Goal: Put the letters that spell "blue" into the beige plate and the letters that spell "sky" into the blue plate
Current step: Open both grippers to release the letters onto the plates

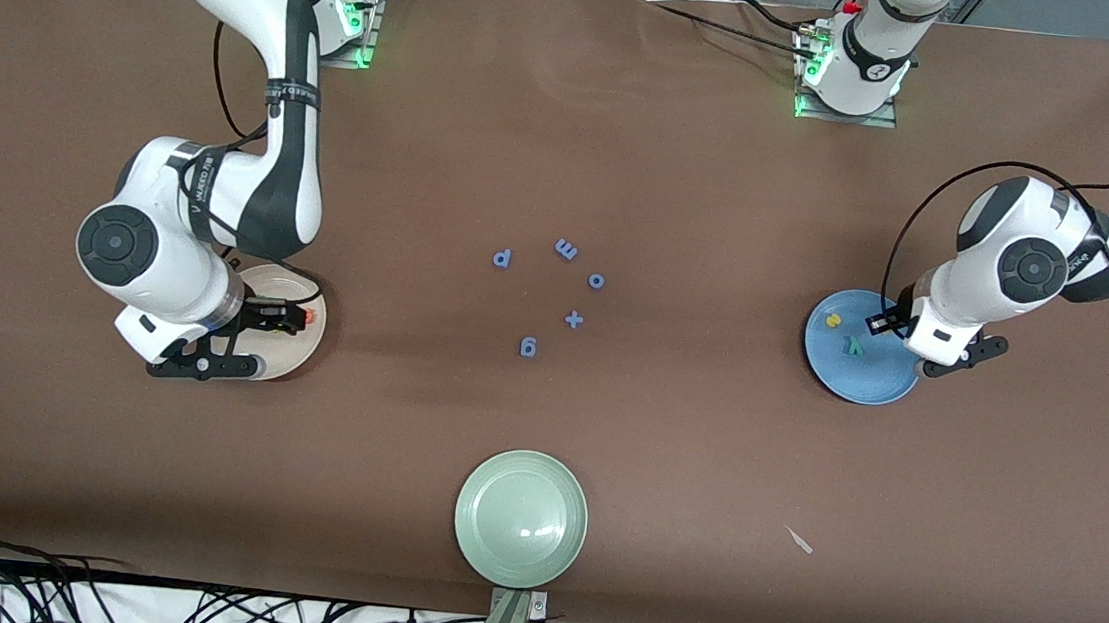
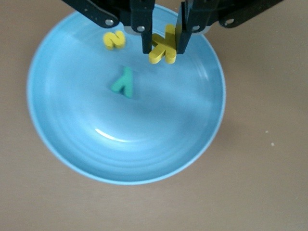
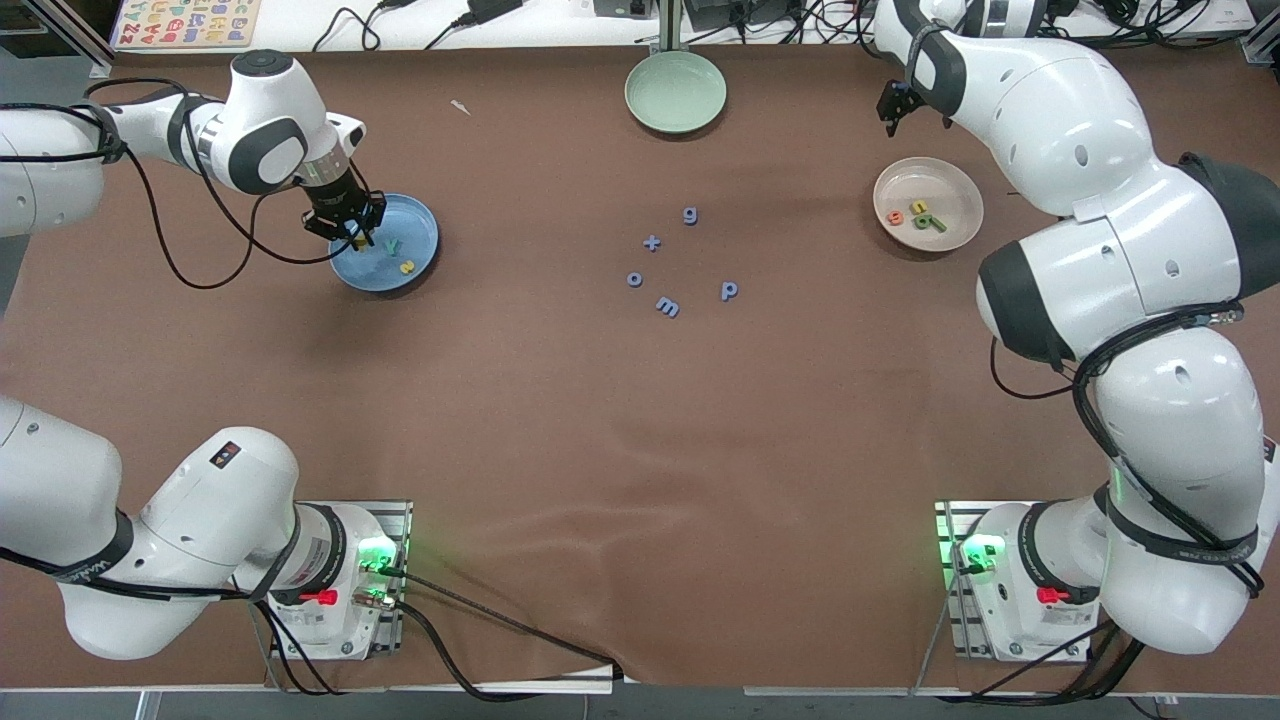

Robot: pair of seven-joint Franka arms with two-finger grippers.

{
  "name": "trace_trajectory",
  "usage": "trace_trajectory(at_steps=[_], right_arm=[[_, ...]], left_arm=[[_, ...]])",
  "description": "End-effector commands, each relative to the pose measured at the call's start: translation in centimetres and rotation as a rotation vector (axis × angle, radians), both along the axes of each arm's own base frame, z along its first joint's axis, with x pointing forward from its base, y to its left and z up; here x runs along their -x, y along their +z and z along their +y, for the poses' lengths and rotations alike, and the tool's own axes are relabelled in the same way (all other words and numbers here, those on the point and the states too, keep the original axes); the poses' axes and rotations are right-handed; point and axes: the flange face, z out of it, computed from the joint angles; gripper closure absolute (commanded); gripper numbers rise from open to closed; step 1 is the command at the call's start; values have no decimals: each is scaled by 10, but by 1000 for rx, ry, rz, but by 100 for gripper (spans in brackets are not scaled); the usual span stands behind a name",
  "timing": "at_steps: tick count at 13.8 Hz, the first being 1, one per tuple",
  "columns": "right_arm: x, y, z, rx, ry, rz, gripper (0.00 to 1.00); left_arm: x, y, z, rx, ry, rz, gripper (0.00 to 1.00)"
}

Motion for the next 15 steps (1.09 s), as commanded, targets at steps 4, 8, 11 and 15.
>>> trace_trajectory(at_steps=[4, 8, 11, 15], right_arm=[[-13, 39, 0, 20, 15, -35, 0], [-8, 60, -3, -79, -80, -22, 0], [6, 97, -3, -58, -108, -15, 0], [39, 179, -50, -114, -112, 25, 0]], left_arm=[[-3, -6, 5, -36, 100, -6, 69], [-12, -3, -22, -40, 96, -24, 28], [-22, 16, -9, -49, 135, -55, 0], [-63, 86, 38, -115, 210, -148, 0]])
